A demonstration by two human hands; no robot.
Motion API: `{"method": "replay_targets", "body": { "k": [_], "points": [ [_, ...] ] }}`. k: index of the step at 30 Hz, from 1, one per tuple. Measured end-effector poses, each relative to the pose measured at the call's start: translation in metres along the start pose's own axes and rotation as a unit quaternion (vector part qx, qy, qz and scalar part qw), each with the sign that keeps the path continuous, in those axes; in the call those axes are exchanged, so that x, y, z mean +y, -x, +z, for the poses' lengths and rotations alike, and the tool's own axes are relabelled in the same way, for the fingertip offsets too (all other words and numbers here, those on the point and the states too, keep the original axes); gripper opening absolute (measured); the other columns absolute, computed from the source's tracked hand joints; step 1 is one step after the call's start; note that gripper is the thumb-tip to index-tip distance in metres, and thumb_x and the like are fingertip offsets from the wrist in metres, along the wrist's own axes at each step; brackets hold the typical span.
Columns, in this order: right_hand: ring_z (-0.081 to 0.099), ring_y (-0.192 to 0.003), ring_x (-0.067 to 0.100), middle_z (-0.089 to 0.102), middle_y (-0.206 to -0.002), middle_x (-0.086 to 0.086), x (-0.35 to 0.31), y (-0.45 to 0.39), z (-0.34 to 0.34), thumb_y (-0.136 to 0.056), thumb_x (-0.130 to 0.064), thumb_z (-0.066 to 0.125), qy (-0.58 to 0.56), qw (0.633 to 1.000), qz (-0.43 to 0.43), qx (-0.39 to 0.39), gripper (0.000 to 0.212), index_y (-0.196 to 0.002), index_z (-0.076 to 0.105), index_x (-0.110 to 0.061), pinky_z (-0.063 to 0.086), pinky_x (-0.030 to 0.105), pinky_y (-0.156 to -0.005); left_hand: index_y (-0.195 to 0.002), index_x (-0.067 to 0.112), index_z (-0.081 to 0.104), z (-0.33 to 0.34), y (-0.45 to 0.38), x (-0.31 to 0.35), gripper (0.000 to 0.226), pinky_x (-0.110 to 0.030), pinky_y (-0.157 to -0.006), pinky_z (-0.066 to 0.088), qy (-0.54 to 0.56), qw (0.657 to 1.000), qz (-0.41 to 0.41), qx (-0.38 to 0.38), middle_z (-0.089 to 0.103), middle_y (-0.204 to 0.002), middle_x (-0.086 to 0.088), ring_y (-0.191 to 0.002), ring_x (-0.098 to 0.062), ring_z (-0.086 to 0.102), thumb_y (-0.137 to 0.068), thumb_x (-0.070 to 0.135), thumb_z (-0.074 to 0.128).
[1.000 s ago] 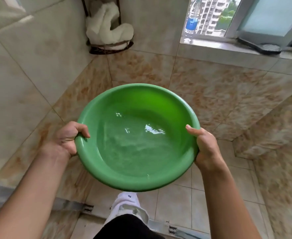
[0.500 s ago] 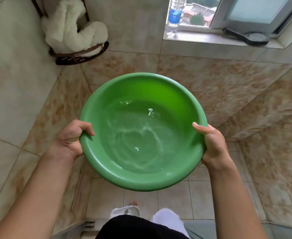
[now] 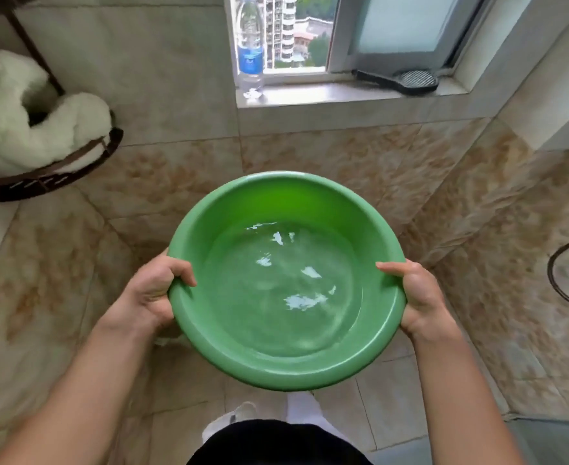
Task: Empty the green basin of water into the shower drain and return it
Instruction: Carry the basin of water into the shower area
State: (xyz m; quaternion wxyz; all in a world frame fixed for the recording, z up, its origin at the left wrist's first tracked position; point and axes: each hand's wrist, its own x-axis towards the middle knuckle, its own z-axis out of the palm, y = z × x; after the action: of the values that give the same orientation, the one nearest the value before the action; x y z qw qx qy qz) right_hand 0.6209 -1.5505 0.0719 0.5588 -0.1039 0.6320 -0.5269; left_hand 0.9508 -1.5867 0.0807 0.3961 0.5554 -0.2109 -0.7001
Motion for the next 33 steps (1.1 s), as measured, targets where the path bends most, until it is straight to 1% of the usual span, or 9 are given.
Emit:
{"method": "replay_targets", "body": {
  "k": [6,10,13,18,20,24,27,30,33],
  "points": [
    [0.062,-0.106,0.053,0.063,-0.118,0.037,-0.04,-0.078,-0.03,-0.08,0.007,0.058,-0.033,0.999,-0.021,0.029,0.043,-0.123,0.061,0.008,0.048,0.067,-0.093,-0.108,0.018,0.069,0.075,-0.077,0.004,0.074,-0.053,-0.058,0.058,-0.008,0.999,0.013,-0.028,0.075,-0.088,-0.018,-0.071,-0.038,0.073,-0.059,-0.022,0.03],
    [0.067,-0.089,0.044,0.069,-0.101,0.03,-0.062,-0.121,-0.051,-0.077,0.007,0.059,-0.044,0.997,-0.034,0.051,0.036,-0.113,0.066,0.005,0.054,0.063,-0.084,-0.097,0.018,0.073,0.119,-0.119,0.006,0.071,-0.052,-0.062,0.059,-0.011,0.999,0.018,-0.045,0.075,-0.089,-0.018,-0.072,-0.038,0.072,-0.052,-0.02,0.033],
    [0.071,-0.077,0.038,0.074,-0.088,0.023,-0.081,-0.146,-0.064,-0.077,0.005,0.061,-0.053,0.995,-0.044,0.073,0.028,-0.102,0.07,0.001,0.06,0.055,-0.069,-0.092,0.022,0.075,0.151,-0.146,0.013,0.07,-0.058,-0.074,0.057,-0.027,0.999,0.012,-0.044,0.074,-0.088,-0.016,-0.075,-0.038,0.07,-0.049,-0.017,0.036],
    [0.068,-0.089,0.042,0.07,-0.102,0.027,-0.107,-0.177,-0.075,-0.076,0.004,0.062,-0.064,0.991,-0.046,0.111,0.034,-0.109,0.068,0.002,0.052,0.064,-0.087,-0.101,0.02,0.072,0.199,-0.183,0.033,0.07,-0.068,-0.089,0.048,-0.07,0.996,0.003,-0.054,0.072,-0.096,-0.019,-0.088,-0.041,0.066,-0.055,-0.018,0.034],
    [0.067,-0.089,0.041,0.069,-0.103,0.027,-0.113,-0.186,-0.079,-0.076,0.004,0.062,-0.07,0.988,-0.049,0.129,0.035,-0.11,0.068,0.004,0.052,0.065,-0.088,-0.105,0.02,0.071,0.215,-0.199,0.04,0.072,-0.069,-0.087,0.049,-0.086,0.995,-0.004,-0.056,0.07,-0.104,-0.02,-0.092,-0.042,0.065,-0.055,-0.018,0.036],
    [0.066,-0.087,0.041,0.068,-0.099,0.028,-0.117,-0.199,-0.087,-0.075,0.006,0.062,-0.085,0.98,-0.052,0.17,0.023,-0.096,0.069,-0.001,0.05,0.066,-0.09,-0.116,0.014,0.067,0.239,-0.231,0.048,0.076,-0.057,-0.067,0.058,-0.108,0.989,-0.032,-0.095,0.07,-0.103,-0.022,-0.082,-0.04,0.068,-0.054,-0.017,0.036],
    [0.065,-0.084,0.039,0.068,-0.093,0.026,-0.119,-0.203,-0.091,-0.075,0.006,0.061,-0.1,0.974,-0.055,0.198,0.018,-0.089,0.068,-0.003,0.049,0.067,-0.09,-0.111,0.015,0.069,0.253,-0.256,0.052,0.074,-0.056,-0.062,0.057,-0.123,0.984,-0.063,-0.116,0.07,-0.1,-0.023,-0.077,-0.041,0.068,-0.051,-0.015,0.037],
    [0.064,-0.091,0.043,0.065,-0.106,0.032,-0.119,-0.208,-0.089,-0.076,0.007,0.06,-0.115,0.963,-0.05,0.238,0.023,-0.098,0.065,0.001,0.046,0.072,-0.092,-0.11,0.013,0.07,0.267,-0.283,0.057,0.071,-0.058,-0.063,0.056,-0.145,0.976,-0.101,-0.131,0.071,-0.101,-0.025,-0.078,-0.043,0.069,-0.053,-0.015,0.038],
    [0.063,-0.098,0.047,0.062,-0.119,0.037,-0.113,-0.217,-0.085,-0.079,0.005,0.059,-0.129,0.953,-0.031,0.271,0.039,-0.118,0.06,0.008,0.044,0.072,-0.093,-0.102,0.021,0.073,0.279,-0.31,0.064,0.071,-0.054,-0.06,0.057,-0.162,0.968,-0.102,-0.164,0.076,-0.088,-0.018,-0.068,-0.038,0.072,-0.052,-0.014,0.038]
  ]
}}
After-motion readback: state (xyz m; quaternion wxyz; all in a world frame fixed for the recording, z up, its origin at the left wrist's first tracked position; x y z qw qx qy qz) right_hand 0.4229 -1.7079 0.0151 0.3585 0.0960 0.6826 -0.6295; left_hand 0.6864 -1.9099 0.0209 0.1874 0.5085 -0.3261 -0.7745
